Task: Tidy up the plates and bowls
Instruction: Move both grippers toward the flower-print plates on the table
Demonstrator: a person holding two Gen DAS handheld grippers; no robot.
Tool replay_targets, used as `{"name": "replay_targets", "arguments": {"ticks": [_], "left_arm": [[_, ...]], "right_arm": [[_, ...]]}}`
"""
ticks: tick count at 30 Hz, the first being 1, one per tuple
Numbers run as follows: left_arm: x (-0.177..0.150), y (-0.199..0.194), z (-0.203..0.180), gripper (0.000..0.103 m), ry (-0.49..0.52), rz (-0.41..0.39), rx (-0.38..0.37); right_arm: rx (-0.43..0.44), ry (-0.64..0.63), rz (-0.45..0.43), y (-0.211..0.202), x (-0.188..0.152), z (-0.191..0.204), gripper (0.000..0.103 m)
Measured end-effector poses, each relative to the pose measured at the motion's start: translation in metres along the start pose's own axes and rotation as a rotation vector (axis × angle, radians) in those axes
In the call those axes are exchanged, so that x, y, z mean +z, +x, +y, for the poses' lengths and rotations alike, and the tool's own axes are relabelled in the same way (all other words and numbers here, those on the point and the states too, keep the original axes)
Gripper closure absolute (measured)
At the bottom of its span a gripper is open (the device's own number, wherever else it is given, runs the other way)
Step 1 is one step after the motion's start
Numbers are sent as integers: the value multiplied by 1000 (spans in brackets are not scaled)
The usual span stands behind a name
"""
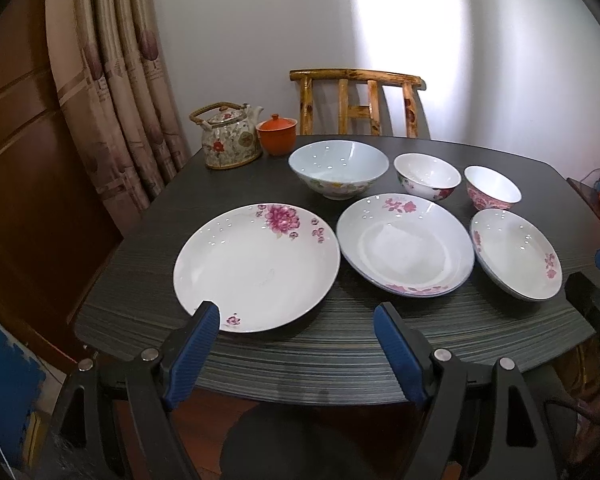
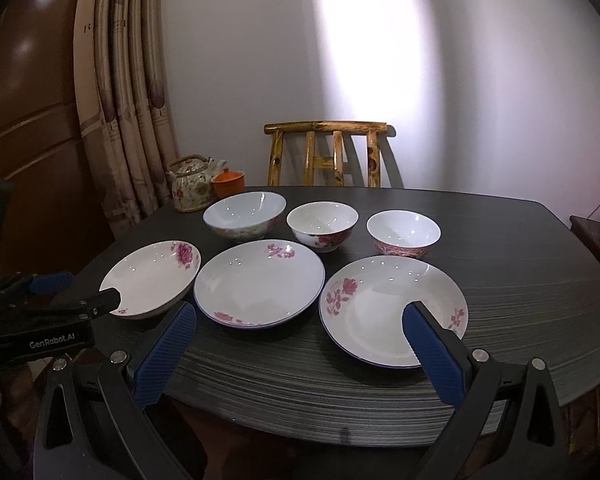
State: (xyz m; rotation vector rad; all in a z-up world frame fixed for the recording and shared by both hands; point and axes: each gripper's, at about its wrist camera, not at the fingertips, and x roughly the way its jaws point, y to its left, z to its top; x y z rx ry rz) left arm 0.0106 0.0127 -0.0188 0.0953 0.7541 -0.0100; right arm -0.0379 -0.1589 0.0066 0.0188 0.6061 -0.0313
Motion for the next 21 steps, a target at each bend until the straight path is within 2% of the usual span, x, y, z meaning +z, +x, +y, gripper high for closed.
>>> {"name": "replay_targets", "arguments": {"ticks": [11, 21], "left_arm": [[2, 8, 10, 21, -14, 28, 29], [12, 20, 37, 21, -40, 52, 62]], "right_arm": [[121, -8, 79, 17, 11, 8, 0], [228, -58, 119, 34, 41, 32, 0]]}}
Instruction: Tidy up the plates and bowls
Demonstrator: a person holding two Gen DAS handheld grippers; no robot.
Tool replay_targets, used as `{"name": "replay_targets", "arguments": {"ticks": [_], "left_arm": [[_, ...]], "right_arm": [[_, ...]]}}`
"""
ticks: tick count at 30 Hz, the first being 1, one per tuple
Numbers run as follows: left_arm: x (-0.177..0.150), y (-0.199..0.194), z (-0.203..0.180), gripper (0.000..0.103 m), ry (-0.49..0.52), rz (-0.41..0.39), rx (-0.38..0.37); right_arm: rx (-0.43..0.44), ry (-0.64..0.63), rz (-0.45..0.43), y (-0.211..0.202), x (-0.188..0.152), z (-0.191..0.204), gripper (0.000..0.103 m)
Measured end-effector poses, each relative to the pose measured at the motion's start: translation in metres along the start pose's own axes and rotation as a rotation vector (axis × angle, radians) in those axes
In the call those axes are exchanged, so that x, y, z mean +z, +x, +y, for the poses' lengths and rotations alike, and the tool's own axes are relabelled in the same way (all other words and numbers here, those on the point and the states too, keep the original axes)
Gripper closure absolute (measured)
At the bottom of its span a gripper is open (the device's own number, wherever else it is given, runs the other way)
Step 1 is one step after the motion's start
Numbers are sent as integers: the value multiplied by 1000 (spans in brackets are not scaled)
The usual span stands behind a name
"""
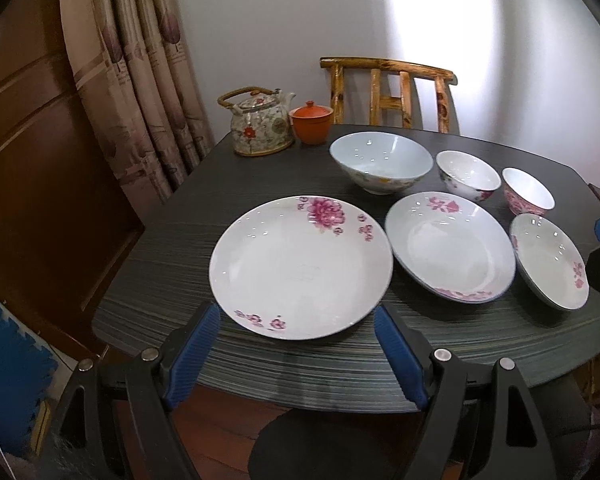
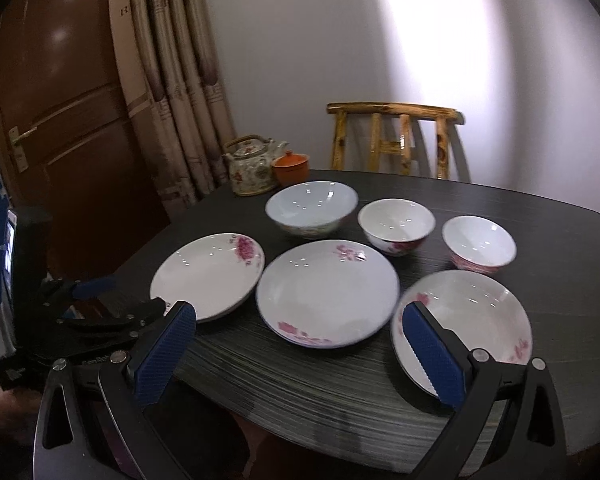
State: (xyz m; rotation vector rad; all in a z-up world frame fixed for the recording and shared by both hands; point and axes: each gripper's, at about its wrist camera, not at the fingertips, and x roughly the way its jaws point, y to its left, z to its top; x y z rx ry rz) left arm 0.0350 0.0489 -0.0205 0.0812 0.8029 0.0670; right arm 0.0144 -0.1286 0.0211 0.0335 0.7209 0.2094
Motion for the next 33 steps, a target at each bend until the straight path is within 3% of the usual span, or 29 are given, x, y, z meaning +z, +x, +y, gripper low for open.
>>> {"name": "replay_targets", "arguments": {"ticks": [8, 12, 19, 27, 33], "left_arm": [[8, 24, 40, 21, -100, 86, 14], [9, 39, 59, 21, -141, 134, 57], [18, 58, 84, 21, -206, 179, 66], [8, 92, 95, 21, -289, 271, -15], [2, 112, 97, 21, -331, 317, -70]], "right_arm": [[117, -64, 98, 41, 26, 19, 0], [161, -132, 152, 75, 40, 30, 0], [213, -138, 243, 131, 54, 32, 13], [274, -191, 363, 190, 61, 46, 27], [245, -237, 442, 236, 59, 48, 35]]}}
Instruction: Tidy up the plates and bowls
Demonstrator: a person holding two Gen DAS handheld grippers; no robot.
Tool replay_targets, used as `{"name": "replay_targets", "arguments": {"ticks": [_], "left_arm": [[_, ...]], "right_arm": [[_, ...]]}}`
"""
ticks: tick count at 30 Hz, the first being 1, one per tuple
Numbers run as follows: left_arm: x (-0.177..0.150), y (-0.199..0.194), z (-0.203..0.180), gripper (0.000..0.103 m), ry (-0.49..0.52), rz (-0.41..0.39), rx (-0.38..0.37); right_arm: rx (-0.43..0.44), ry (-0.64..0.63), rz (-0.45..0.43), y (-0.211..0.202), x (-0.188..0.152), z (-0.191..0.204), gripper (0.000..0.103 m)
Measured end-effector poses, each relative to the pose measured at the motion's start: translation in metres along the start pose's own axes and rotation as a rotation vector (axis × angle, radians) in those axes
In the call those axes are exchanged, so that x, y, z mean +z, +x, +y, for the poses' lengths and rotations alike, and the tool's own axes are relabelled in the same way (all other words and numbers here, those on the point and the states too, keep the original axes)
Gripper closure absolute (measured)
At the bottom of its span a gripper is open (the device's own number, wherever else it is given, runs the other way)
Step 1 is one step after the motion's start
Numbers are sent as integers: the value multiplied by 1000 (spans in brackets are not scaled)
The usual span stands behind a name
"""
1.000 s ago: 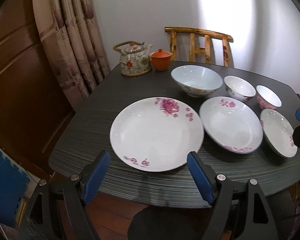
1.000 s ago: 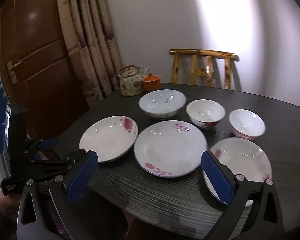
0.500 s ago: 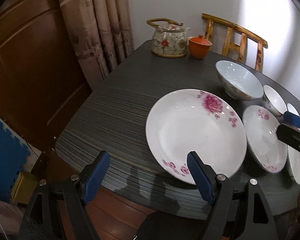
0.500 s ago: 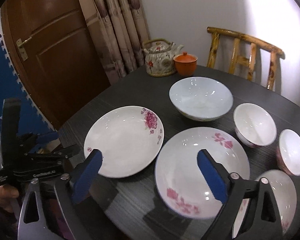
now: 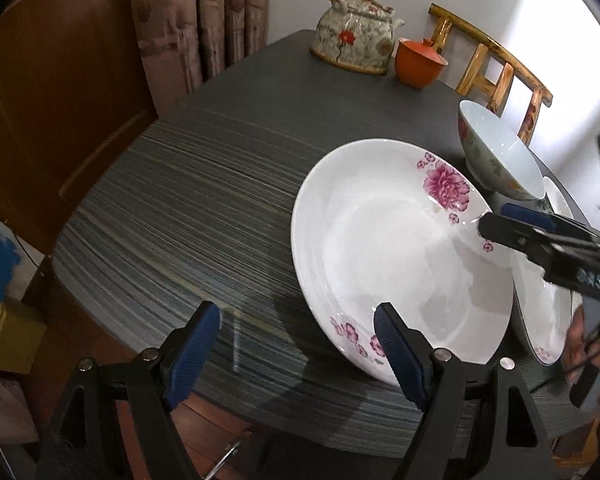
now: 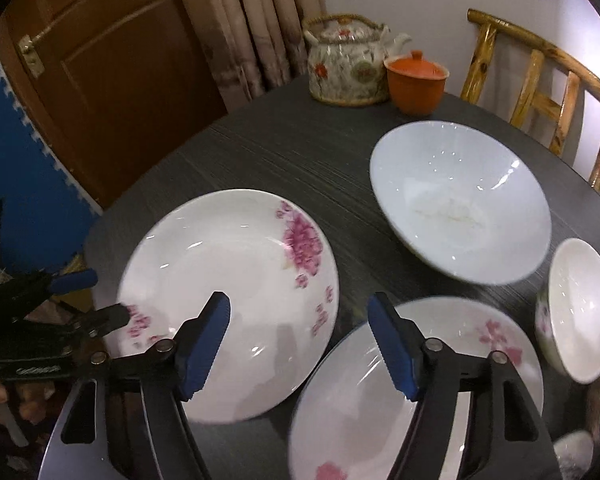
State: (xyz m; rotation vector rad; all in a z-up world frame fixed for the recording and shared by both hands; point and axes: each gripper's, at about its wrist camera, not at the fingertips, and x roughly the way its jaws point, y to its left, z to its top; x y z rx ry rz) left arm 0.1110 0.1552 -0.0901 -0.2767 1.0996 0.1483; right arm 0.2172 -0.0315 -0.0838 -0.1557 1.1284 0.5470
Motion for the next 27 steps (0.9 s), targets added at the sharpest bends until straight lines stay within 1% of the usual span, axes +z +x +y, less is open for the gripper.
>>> {"name": "replay_targets", "arguments": {"ticks": [2, 3, 4, 5, 6, 7, 8, 9, 10, 11, 13, 15, 21, 24, 27], "left_arm": [[0, 6, -1, 22, 9, 5, -40], [0, 8, -3, 22, 20, 4, -45], [-1, 10, -4, 22, 30, 8, -42], [-3, 14, -5, 31, 42, 19, -39], [-4, 17, -7, 41, 55, 32, -43], [-4, 16, -11, 58, 84, 12, -30], [-4, 15, -13, 74, 90, 6, -57], [-3, 16, -12, 75, 76, 7, -54], [-2, 17, -10, 75, 66, 3, -61], [-1, 18, -7, 77, 52, 0, -74], [2, 19, 0, 80, 23, 7, -98], [8, 21, 9, 82, -7, 14, -112], [19, 24, 27, 83, -64, 0, -81], [19, 23, 35, 83, -79, -17, -60], [16, 22, 36, 82, -89, -35, -54]], "right_arm": [[19, 14, 25, 11, 3, -6, 35], [23, 24, 41, 18, 5, -9, 36], [27, 27, 52, 23, 7, -11, 42], [40, 32, 66, 28, 9, -12, 53], [59, 38, 88, 33, 10, -12, 58], [69, 38, 113, 39, 11, -11, 68], [62, 30, 138, 45, 12, -10, 71], [39, 15, 140, 46, 12, -7, 73], [40, 9, 135, 45, 13, -6, 82], [43, 9, 141, 45, 13, -6, 87], [58, 24, 142, 45, 12, -8, 88], [55, 27, 141, 46, 13, -10, 88], [45, 77, 122, 54, 25, -6, 88], [46, 86, 107, 60, 31, 1, 88], [61, 127, 95, 64, 35, 3, 88]]}}
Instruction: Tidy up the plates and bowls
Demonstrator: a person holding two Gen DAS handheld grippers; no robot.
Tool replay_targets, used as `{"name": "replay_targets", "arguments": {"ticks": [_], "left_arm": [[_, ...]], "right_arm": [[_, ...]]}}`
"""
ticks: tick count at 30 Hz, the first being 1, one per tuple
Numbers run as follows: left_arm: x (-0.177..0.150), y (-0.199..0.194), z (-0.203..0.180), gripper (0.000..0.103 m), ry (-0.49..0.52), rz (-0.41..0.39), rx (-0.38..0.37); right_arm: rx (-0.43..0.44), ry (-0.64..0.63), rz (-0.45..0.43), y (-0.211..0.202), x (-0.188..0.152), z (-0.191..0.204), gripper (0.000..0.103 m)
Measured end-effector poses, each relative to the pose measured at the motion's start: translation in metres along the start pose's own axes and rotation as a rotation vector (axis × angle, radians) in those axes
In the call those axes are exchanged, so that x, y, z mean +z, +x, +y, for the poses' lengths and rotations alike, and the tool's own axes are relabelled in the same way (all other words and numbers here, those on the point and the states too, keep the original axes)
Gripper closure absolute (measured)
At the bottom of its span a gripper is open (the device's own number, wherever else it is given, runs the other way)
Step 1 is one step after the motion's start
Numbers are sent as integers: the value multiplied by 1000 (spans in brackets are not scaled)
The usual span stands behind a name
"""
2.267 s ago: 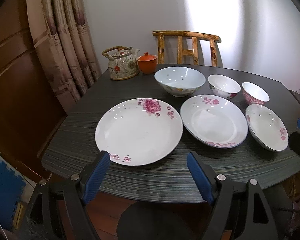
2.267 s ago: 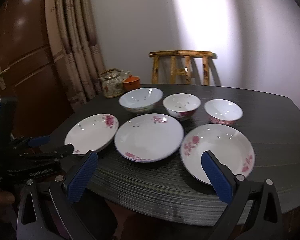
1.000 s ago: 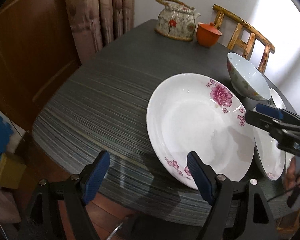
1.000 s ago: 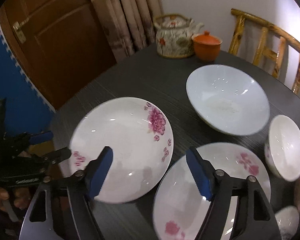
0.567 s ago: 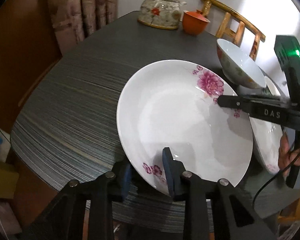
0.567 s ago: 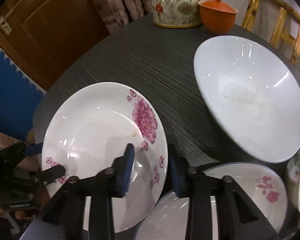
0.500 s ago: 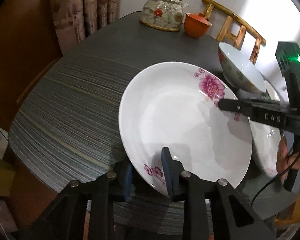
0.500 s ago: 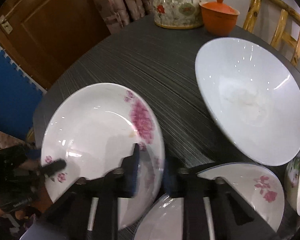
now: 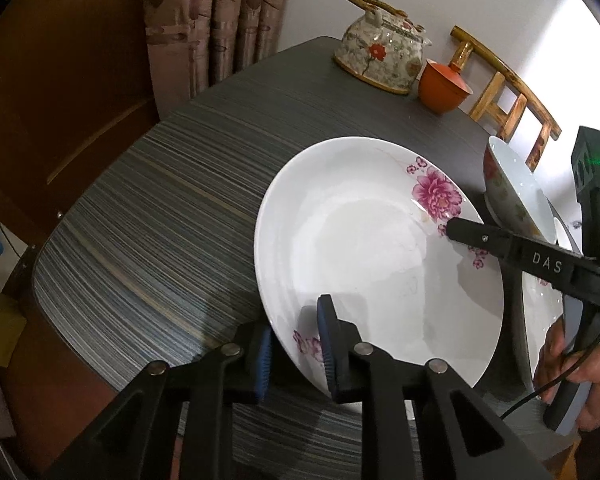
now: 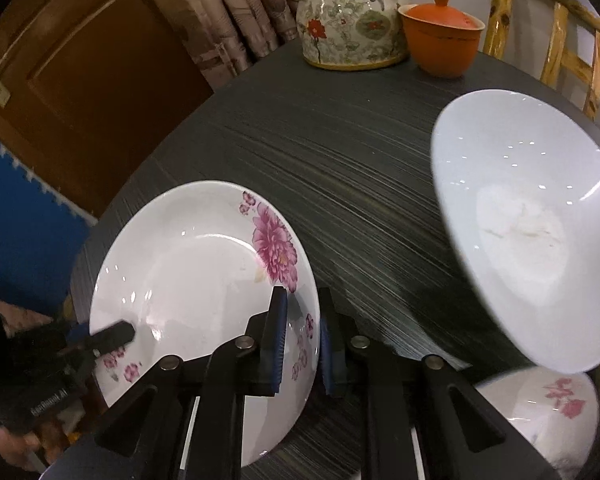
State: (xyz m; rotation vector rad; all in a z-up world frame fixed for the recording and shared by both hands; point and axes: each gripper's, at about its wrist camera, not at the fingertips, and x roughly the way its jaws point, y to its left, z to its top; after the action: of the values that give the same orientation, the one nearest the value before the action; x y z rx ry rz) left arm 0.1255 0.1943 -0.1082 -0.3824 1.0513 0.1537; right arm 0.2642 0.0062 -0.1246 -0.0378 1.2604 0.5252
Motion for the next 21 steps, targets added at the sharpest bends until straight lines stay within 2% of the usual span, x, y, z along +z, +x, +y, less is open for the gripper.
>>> {"name": "replay_targets", "arguments": {"ticks": [2, 5, 6, 7, 8, 9, 10, 11, 13, 14, 15, 16, 17, 19, 21], "left_arm": [[2, 1, -5, 78, 7, -3, 25], [-1, -9, -2, 60, -35, 6, 100], [-2, -17, -1, 60, -35, -20, 100], [-3, -22, -2, 60, -27, -36, 110], [-3, -34, -4, 59, -11, -79, 152], [-2, -41, -4, 58, -4, -109, 185], [-1, -50, -3, 57, -9, -138, 221], [0, -58, 0, 57, -24, -160, 226], [-1, -84, -2, 57, -49, -241, 157], [-2, -94, -7, 54, -41, -266, 129], [-3, -102, -16, 51, -20, -273, 103], [-5, -109, -28, 51, 4, -271, 49], [-10, -114, -41, 51, 38, -264, -27], [-19, -114, -70, 46, 113, -205, -118], [-30, -108, -95, 46, 163, -136, -167]], "right_arm": [[-1, -2, -8, 1, 1, 2, 88], [-12, 13, -23, -4, -4, 3, 86], [-43, 7, -35, -8, -4, 4, 83], [-53, 12, -57, -15, -4, 3, 75], [-35, 34, -91, -24, -6, 1, 65], [-19, 57, -116, -31, -7, -2, 61], [-17, 65, -131, -40, -11, -3, 60], [-2, 53, -153, -52, -15, -2, 61], [-6, 16, -190, -80, -27, -3, 61], [18, 24, -197, -94, -34, -9, 61], [81, 61, -226, -117, -47, -22, 61], [107, 95, -254, -134, -57, -33, 60], [117, 126, -282, -154, -72, -47, 55], [101, 160, -318, -185, -100, -72, 54], [44, 204, -329, -206, -126, -96, 54]]}}
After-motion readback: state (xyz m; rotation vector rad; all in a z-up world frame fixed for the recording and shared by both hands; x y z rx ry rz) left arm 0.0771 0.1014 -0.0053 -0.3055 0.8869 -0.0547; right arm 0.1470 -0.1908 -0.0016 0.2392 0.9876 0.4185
